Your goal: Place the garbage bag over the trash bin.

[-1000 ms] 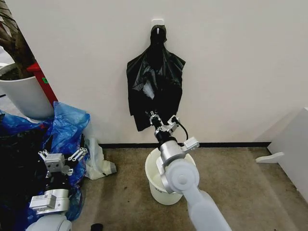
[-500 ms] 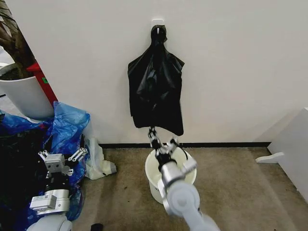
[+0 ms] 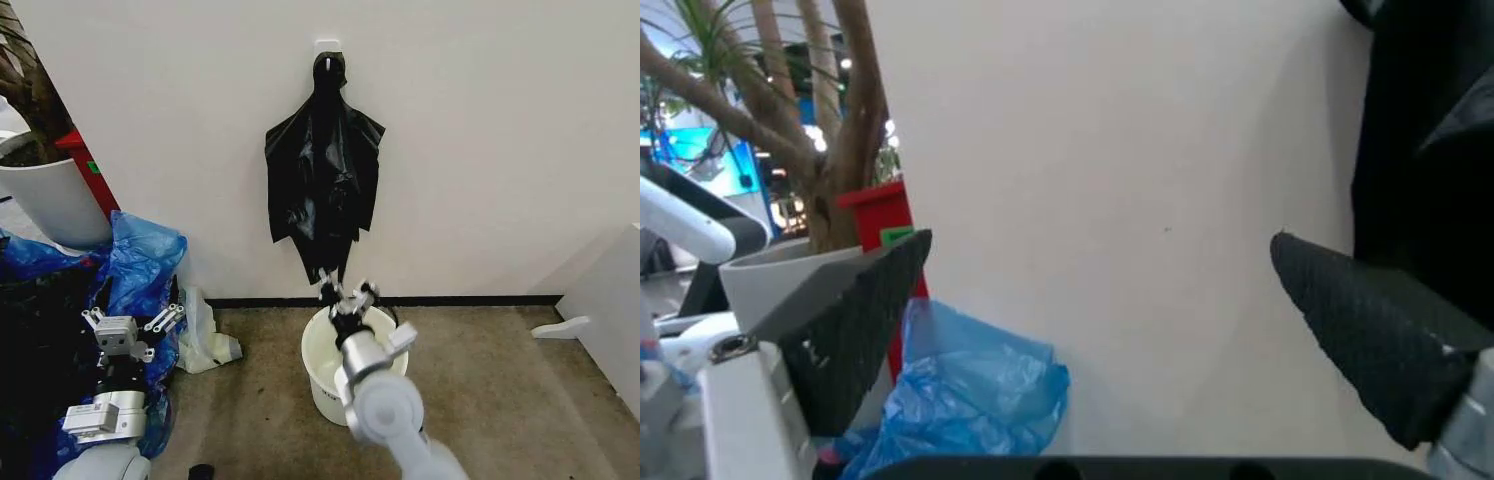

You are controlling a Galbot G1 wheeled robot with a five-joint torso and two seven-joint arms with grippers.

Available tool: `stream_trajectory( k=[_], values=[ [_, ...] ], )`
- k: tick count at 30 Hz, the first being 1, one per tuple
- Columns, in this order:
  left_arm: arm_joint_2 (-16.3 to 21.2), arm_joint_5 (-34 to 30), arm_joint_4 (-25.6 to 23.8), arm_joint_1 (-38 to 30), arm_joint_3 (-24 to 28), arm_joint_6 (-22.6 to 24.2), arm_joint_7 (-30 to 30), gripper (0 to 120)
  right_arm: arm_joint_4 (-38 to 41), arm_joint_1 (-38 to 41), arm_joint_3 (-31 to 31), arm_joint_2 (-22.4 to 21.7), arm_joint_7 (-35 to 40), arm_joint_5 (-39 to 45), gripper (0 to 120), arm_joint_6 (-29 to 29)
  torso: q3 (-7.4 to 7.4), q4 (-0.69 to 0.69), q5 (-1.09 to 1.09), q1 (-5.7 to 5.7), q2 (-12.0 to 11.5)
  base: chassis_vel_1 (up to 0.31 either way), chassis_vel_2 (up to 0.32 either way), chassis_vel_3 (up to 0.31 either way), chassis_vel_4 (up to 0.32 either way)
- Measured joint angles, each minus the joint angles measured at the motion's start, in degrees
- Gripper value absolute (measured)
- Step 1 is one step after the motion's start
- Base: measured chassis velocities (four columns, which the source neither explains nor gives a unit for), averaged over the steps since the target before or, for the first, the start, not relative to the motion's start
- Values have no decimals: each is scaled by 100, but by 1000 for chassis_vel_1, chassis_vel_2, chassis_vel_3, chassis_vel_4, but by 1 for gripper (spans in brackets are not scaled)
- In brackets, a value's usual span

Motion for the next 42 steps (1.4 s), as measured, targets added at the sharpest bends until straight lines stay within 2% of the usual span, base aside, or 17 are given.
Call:
stream_trajectory(
  k=[7, 12, 13, 16, 19, 21, 22, 23, 25, 30, 33, 35, 37, 42],
  values=[
    [652, -496, 109, -729, 216, 639, 72, 100, 64, -150, -94, -89, -276, -329, 0, -89, 0, -2, -2, 0, 0, 0, 0, 0, 0],
    [1835, -2472, -82, -1606, 550, 1653, 70, 100, -162, -214, -88, -115, -575, -647, 0, -156, 1, -4, 0, 0, 0, 0, 0, 0, 0],
    [1835, -2472, -82, -1606, 550, 1653, 70, 100, -162, -214, -88, -115, -575, -647, 0, -156, 1, -4, 0, 0, 0, 0, 0, 0, 0],
    [2398, -3284, -114, -2054, 739, 1973, 72, 100, -212, -226, -56, -150, -634, -696, 0, -173, 1, -2, 0, 0, 0, 0, 0, 0, 0],
    [2751, -3625, -34, -2563, 1138, 2143, 72, 100, -240, -231, -62, -180, -653, -726, 0, -181, 0, 0, 1, 0, 0, 0, 0, 0, 0],
    [2751, -3625, -34, -2563, 1138, 2143, 72, 100, -240, -231, -62, -180, -653, -726, 0, -181, 0, 0, 1, 0, 0, 0, 0, 0, 0],
    [2864, -3734, 123, -3058, 1555, 2217, 34, 100, -243, -255, -65, -204, -658, -752, 0, -184, 1, -1, -3, 0, 0, 0, 0, 0, 0],
    [2872, -3743, 143, -3117, 1599, 2224, 30, 100, -243, -256, -64, -205, -658, -753, 0, -184, 1, 0, -2, 0, 0, 0, 0, 0, 0],
    [2915, -3877, 381, -3873, 2132, 2353, -84, 100, -247, -302, -43, -236, -664, -789, 0, -184, 1, -5, 0, 0, 0, 0, 0, 0, 0],
    [2878, -4104, 590, -4506, 2646, 2481, -324, 100, -246, -343, -34, -270, -664, -825, 0, -184, 1, -2, 0, 1, 0, 0, 0, 0, 0],
    [2754, -4460, 732, -5193, 3245, 2688, -557, 100, -236, -399, -15, -300, -657, -860, 0, -179, 1, -3, 1, 1, 0, 0, 0, 0, 0],
    [2721, -4531, 755, -5332, 3383, 2731, -608, 100, -234, -413, -12, -307, -655, -866, 0, -178, 0, -2, 2, 1, 0, 0, 0, 0, 0],
    [2597, -4858, 833, -5837, 3856, 2884, -950, 100, -225, -465, 6, -344, -652, -892, 0, -170, 1, -2, 1, 1, 0, 0, 0, 0, 0],
    [2424, -5182, 1006, -6278, 4207, 2988, -1314, 100, -205, -516, 72, -353, -652, -903, 0, -162, 0, -1, 0, 0, 0, 0, 0, 0, 0]
  ],
)
